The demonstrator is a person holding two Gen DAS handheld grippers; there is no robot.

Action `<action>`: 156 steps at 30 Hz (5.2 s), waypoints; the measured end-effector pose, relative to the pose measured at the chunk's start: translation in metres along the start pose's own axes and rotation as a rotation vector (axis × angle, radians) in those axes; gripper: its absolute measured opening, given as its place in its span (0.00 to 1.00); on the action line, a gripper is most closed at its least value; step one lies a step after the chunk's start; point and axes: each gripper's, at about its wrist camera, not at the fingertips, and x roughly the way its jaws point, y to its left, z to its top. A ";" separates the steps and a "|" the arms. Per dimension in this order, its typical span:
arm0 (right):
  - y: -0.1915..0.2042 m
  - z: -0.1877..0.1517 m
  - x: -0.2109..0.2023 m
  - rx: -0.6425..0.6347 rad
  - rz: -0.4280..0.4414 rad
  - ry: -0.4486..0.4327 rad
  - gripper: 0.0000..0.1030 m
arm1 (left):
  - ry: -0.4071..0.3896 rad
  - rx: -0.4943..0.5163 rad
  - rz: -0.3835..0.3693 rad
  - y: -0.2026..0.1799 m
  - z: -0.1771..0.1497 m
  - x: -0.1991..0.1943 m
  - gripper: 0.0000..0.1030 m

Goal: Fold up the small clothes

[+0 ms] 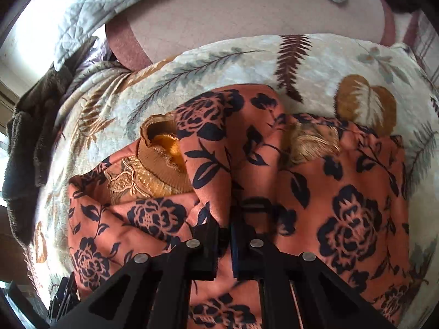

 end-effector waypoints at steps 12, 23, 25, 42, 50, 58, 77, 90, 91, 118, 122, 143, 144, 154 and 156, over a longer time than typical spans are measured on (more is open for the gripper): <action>-0.146 -0.129 -0.035 0.445 0.379 0.088 0.18 | 0.001 0.011 0.019 0.005 -0.003 0.000 0.44; -0.215 -0.105 -0.084 0.577 0.426 -0.099 0.75 | -0.012 0.001 0.023 0.005 -0.001 -0.002 0.44; -0.228 -0.110 -0.081 0.612 0.437 -0.101 0.74 | -0.019 -0.008 0.019 0.006 0.000 -0.003 0.44; -0.167 -0.044 -0.160 0.311 0.453 -0.512 0.06 | -0.113 -0.025 0.004 0.003 0.003 -0.021 0.44; -0.232 -0.061 -0.037 0.543 0.343 -0.220 0.09 | -0.157 0.030 -0.003 -0.010 0.003 -0.028 0.44; -0.229 -0.059 -0.104 0.456 0.219 -0.449 0.10 | -0.211 0.113 -0.031 -0.032 -0.004 -0.039 0.44; -0.086 -0.034 0.002 0.095 0.252 -0.077 0.10 | -0.122 0.309 0.057 -0.070 -0.018 -0.014 0.55; -0.038 -0.053 0.013 0.013 0.337 -0.052 0.10 | -0.119 0.245 0.015 -0.055 -0.013 -0.018 0.60; -0.044 -0.055 0.004 0.020 0.344 -0.049 0.10 | -0.138 0.232 -0.006 -0.052 -0.012 -0.024 0.60; -0.228 -0.246 -0.144 0.157 0.261 -0.146 0.27 | -0.177 0.161 -0.094 0.117 -0.156 -0.121 0.66; -0.230 -0.262 -0.147 0.173 0.302 -0.129 0.27 | -0.083 0.136 -0.124 0.134 -0.184 -0.119 0.73; -0.273 -0.306 -0.138 0.262 0.194 -0.036 0.73 | 0.055 0.169 -0.325 0.138 -0.213 -0.107 0.60; -0.273 -0.307 -0.135 0.265 0.188 -0.028 0.73 | 0.054 0.170 -0.332 0.138 -0.213 -0.106 0.60; -0.249 -0.314 -0.101 0.208 0.152 0.043 0.30 | 0.068 0.206 -0.405 0.124 -0.216 -0.100 0.19; -0.242 -0.315 -0.103 0.173 0.124 0.029 0.23 | 0.079 0.195 -0.412 0.125 -0.215 -0.099 0.21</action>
